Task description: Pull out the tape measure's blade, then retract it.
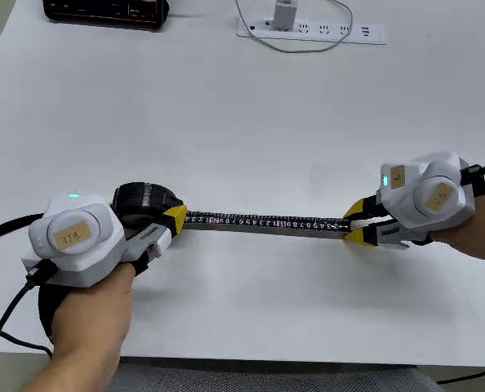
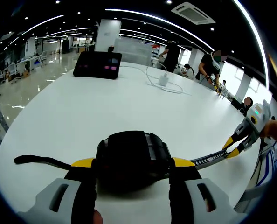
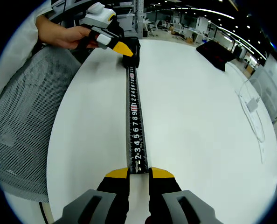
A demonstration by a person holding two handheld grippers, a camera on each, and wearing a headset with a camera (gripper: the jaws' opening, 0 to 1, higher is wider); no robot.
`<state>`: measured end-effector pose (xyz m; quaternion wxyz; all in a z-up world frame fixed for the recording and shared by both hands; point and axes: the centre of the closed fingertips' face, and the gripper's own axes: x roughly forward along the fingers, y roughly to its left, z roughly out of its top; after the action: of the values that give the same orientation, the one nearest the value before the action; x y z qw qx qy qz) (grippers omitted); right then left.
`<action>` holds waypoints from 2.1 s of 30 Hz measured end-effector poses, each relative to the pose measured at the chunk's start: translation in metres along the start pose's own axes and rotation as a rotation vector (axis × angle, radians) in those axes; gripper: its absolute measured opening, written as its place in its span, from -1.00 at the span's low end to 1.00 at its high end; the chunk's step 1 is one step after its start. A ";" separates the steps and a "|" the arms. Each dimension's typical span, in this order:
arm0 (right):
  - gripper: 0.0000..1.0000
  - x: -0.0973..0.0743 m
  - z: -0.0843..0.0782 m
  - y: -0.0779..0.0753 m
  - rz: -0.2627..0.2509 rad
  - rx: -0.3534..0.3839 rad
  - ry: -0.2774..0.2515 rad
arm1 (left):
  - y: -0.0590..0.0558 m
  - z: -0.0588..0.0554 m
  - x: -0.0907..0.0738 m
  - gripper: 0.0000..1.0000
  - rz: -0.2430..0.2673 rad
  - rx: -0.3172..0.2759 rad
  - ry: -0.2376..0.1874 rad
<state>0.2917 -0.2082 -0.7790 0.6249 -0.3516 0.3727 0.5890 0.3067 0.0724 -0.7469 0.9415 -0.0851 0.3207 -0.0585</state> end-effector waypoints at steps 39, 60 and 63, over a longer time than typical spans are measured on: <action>-0.78 0.001 0.000 -0.001 0.010 0.007 0.010 | 0.000 0.000 0.000 0.10 -0.015 -0.026 0.009; -0.79 0.012 0.032 -0.005 0.025 0.016 -0.044 | 0.000 0.000 -0.001 0.09 -0.031 -0.039 0.008; -0.79 0.014 0.035 -0.005 0.029 0.014 -0.048 | 0.001 -0.001 -0.001 0.09 -0.032 -0.042 0.008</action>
<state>0.2985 -0.1711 -0.7746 0.6276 -0.3275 0.3670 0.6035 0.3060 0.0729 -0.7472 0.9372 -0.1096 0.3243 -0.0675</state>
